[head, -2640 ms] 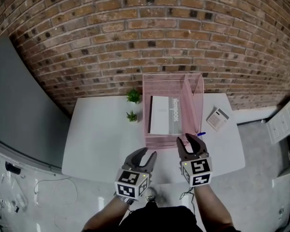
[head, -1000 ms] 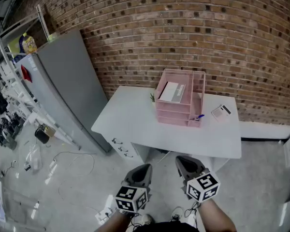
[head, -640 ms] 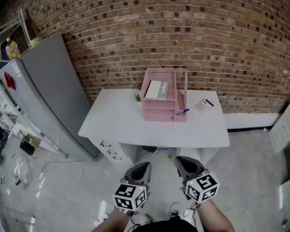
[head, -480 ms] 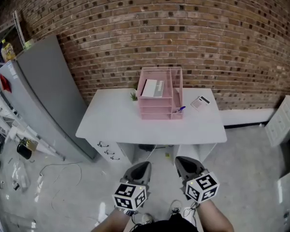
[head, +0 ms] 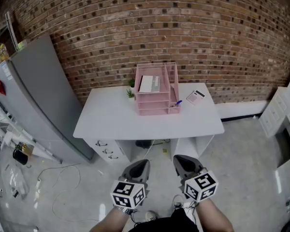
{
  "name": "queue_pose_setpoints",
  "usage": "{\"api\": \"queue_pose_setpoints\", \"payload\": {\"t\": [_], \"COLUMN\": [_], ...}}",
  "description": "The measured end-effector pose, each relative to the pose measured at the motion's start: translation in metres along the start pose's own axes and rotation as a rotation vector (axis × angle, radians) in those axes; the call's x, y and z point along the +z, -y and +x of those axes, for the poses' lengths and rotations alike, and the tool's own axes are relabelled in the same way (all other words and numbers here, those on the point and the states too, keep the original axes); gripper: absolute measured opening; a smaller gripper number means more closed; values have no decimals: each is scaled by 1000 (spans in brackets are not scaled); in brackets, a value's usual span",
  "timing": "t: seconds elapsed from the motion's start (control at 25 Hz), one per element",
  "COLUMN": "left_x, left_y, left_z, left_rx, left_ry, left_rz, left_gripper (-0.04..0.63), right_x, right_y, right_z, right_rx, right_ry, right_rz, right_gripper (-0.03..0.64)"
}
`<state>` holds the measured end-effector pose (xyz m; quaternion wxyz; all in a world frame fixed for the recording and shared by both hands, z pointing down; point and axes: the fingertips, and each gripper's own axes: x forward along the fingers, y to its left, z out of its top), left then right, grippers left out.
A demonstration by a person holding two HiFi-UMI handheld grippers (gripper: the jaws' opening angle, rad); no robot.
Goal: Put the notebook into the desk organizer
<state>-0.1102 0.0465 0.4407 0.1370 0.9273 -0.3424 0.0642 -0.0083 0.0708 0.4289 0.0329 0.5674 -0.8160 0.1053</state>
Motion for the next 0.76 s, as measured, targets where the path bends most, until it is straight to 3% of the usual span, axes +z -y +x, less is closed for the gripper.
{"api": "queue_pose_setpoints", "payload": {"t": [0.76], "left_x": [1], "left_y": [-20], "left_z": [-17], "left_rx": [-6], "left_ry": [11], "left_rz": [5], "left_gripper": [6], "right_x": [-3], "right_y": [-21], "right_z": [13], "right_rx": [-4], "right_ry": [7], "right_rz": [0], "right_gripper": [3]}}
